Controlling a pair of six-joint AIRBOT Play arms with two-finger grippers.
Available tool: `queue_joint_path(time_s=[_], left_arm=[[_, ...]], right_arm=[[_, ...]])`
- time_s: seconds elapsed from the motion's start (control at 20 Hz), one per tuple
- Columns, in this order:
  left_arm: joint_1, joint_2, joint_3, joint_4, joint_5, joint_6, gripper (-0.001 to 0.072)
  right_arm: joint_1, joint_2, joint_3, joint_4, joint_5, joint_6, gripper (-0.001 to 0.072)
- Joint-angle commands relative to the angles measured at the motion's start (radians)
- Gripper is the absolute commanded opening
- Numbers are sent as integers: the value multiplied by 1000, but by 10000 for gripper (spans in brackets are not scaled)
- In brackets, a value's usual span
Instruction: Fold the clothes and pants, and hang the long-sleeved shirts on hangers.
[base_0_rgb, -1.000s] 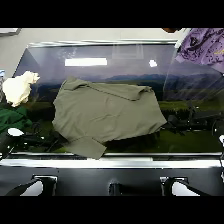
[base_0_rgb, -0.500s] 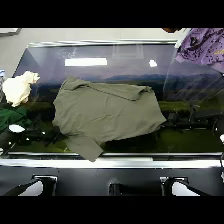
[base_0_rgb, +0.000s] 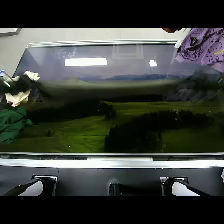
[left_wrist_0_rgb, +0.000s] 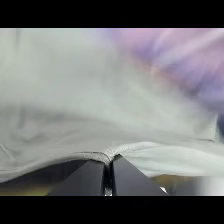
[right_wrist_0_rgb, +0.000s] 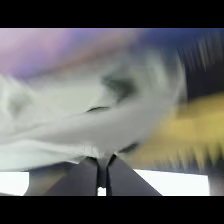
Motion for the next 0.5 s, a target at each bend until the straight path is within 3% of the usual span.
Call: queue_joint_path(time_s=[0.0,0.15,0.45], left_arm=[[1,8,431,89,-42,-35,11],[1,71,659,194,-126,-104,11],[2,396,560,480,-196,-275,11]], right_arm=[[-1,21,407,-5,-65,79,25],[-1,142,573,-12,-87,112,25],[-1,458,570,-213,-49,156,25]])
